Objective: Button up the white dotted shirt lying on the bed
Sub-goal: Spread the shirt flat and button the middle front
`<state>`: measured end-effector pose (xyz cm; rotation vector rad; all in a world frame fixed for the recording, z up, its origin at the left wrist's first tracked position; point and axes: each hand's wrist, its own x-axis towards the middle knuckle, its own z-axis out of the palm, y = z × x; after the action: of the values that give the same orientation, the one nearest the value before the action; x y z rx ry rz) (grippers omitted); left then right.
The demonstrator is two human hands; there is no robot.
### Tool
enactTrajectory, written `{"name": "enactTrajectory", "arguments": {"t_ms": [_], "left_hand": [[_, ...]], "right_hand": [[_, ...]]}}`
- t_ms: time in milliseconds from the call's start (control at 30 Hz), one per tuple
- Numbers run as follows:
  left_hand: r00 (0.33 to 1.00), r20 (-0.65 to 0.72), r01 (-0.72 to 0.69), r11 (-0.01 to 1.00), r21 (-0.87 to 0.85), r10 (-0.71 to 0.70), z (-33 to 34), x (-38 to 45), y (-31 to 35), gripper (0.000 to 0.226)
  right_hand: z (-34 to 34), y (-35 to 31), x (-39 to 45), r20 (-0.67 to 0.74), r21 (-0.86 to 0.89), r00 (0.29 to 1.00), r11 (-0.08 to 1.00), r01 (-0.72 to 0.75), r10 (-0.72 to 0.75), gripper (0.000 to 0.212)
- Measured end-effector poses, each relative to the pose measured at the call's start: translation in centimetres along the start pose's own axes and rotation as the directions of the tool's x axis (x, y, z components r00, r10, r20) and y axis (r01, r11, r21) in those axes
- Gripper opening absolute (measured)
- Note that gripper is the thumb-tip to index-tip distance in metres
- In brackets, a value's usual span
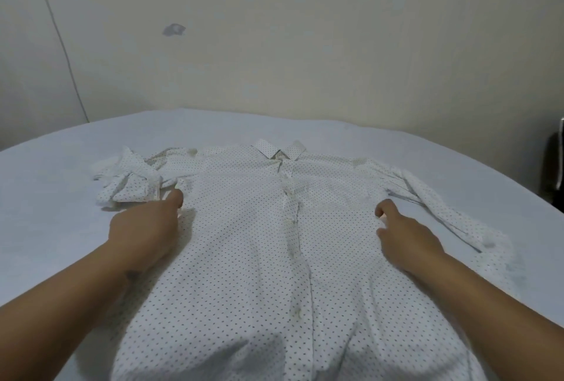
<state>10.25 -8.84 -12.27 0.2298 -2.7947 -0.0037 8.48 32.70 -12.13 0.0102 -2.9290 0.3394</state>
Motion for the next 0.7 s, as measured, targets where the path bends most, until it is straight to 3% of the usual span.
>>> {"name": "enactTrajectory", "arguments": {"t_ms": [100,233,367,433,533,600,700], "left_hand": [[0.998,-0.037,-0.053,0.998,0.033,0.054,-0.5,0.1,-1.2,0.013],[0.995,0.048,-0.093,0.995,0.041,0.091,-1.5,0.0,-1.8,0.025],[0.975,0.041,-0.221,0.920,0.323,0.220,-1.9,-0.9,-0.1,0.028],[0.940,0.057,-0.340,0.927,0.159,0.336,-2.6,-1.0,2.2,0.029],[0.838,0.130,-0.456,0.811,-0.368,0.530,-4.0,-2.6,6.7,0.013],[0.802,0.144,-0.466,0.759,-0.455,0.579,-4.1,-4.3,8.8,0.029],[0.847,0.137,-0.412,0.797,-0.441,0.514,-3.7,-6.6,10.7,0.052]], "right_hand": [[-0.8,1.1,-0.1,0.044,-0.131,0.999,0.991,0.033,-0.028,0.028],[-2.9,2.5,-0.6,0.180,-0.365,0.983,0.926,0.101,-0.036,0.035],[-2.6,0.6,-0.8,0.153,-0.542,0.974,0.810,0.226,-0.169,0.031],[-2.4,-1.7,-0.9,0.108,-0.341,0.956,0.893,0.294,-0.273,0.018],[-2.4,-5.8,-2.2,0.142,0.116,0.936,0.945,0.306,-0.321,0.011],[-2.0,-7.7,-3.4,0.188,0.278,0.925,0.921,0.273,-0.331,0.016],[-1.3,-9.3,-5.1,0.222,0.367,0.919,0.901,0.231,-0.326,0.013]]}}
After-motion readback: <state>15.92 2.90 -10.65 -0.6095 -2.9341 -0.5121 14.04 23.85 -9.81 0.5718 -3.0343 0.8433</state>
